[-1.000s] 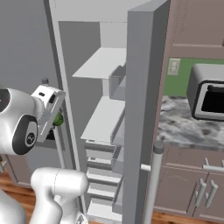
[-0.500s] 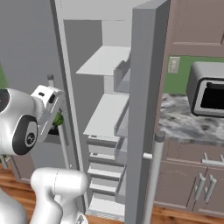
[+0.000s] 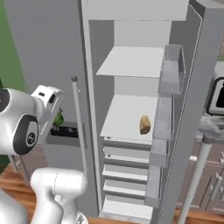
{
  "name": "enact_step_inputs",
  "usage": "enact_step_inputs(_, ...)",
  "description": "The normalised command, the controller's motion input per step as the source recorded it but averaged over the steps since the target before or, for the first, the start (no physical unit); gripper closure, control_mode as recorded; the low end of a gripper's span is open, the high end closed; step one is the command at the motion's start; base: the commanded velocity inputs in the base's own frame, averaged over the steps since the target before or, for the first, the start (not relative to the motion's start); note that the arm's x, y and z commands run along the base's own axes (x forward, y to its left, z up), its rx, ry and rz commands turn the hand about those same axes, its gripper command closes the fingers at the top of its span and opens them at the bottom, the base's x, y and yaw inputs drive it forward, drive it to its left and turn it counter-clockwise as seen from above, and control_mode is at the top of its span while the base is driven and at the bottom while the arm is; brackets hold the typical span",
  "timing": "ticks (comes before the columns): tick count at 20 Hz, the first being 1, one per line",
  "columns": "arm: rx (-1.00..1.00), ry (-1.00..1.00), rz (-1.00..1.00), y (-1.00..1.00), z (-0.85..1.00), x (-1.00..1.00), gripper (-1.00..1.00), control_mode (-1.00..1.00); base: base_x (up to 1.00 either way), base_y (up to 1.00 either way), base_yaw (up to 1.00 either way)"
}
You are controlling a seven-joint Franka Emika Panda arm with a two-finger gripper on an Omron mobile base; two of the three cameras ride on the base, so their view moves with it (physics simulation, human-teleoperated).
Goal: Pick avocado from the fridge and place it on the plate on the counter.
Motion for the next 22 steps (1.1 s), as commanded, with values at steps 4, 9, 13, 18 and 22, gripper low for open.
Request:
enact_step_inputs(4,0.0,0.0,0.0,0.0,0.0,0.0,1.0,1.0,0.0,0.66,-0.13)
enact_step_inputs(9,0.0,0.0,0.0,0.0,0.0,0.0,1.0,1.0,0.0,0.7,-0.13)
enact_step_inputs(13,0.0,0.0,0.0,0.0,0.0,0.0,1.0,1.0,0.0,0.67,-0.06)
enact_step_inputs(18,0.0,0.0,0.0,0.0,0.0,0.0,1.0,1.0,0.02,0.63,0.0)
enact_step_inputs(22,0.0,0.0,0.0,0.0,0.0,0.0,1.0,1.0,0.21,0.52,0.0)
